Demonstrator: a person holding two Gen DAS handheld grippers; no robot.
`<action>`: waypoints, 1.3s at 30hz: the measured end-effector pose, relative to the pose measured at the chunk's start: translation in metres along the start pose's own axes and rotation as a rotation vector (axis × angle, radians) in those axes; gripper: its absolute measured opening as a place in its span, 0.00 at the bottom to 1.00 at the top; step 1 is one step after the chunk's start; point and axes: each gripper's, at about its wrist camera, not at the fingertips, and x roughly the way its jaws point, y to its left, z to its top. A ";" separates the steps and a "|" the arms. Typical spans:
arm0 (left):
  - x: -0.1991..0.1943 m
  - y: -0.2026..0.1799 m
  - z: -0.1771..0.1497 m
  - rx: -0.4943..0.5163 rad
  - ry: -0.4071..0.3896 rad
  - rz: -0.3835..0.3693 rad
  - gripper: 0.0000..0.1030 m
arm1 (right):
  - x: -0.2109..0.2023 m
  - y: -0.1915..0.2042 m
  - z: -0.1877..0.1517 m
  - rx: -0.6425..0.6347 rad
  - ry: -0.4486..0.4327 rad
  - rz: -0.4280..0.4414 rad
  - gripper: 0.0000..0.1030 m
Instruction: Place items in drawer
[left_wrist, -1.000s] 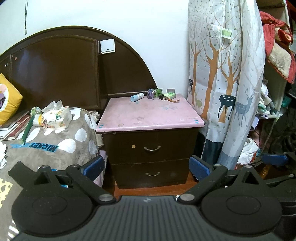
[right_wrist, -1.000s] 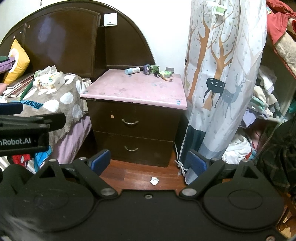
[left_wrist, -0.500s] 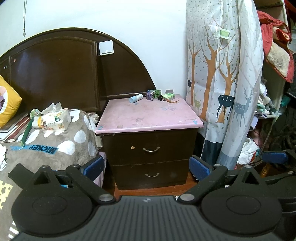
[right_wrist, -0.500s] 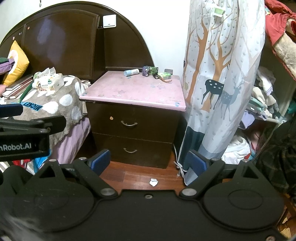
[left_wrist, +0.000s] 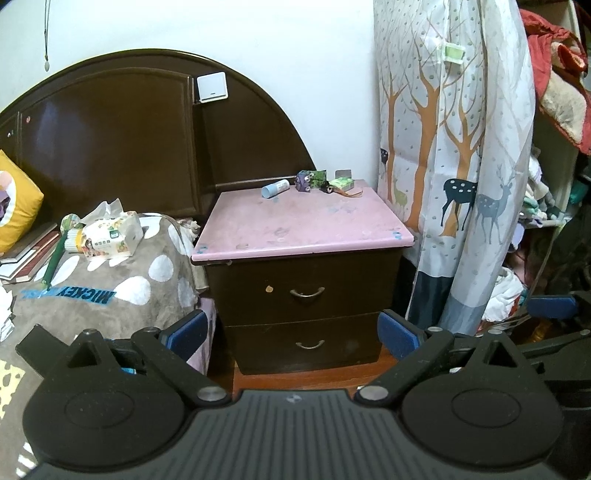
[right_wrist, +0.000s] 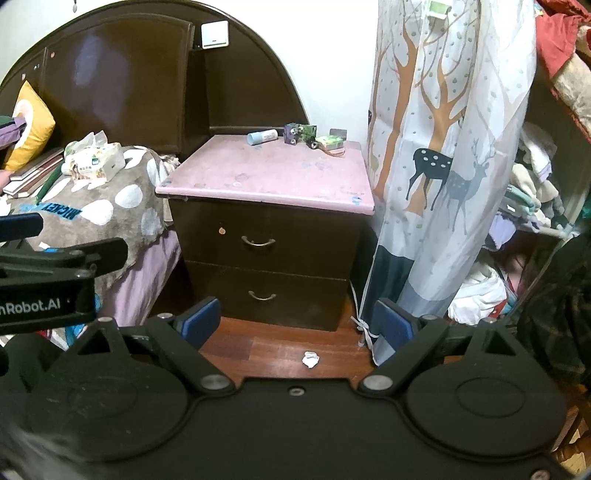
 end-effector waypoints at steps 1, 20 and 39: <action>0.003 0.000 0.001 0.001 0.004 0.001 0.96 | 0.003 -0.001 0.001 0.001 0.004 0.002 0.89; 0.096 0.014 0.028 -0.017 0.047 -0.061 1.00 | 0.099 -0.026 0.031 0.021 0.028 0.078 0.91; 0.247 0.042 0.070 -0.072 0.130 -0.167 0.99 | 0.256 -0.024 0.063 -0.094 0.057 0.133 0.96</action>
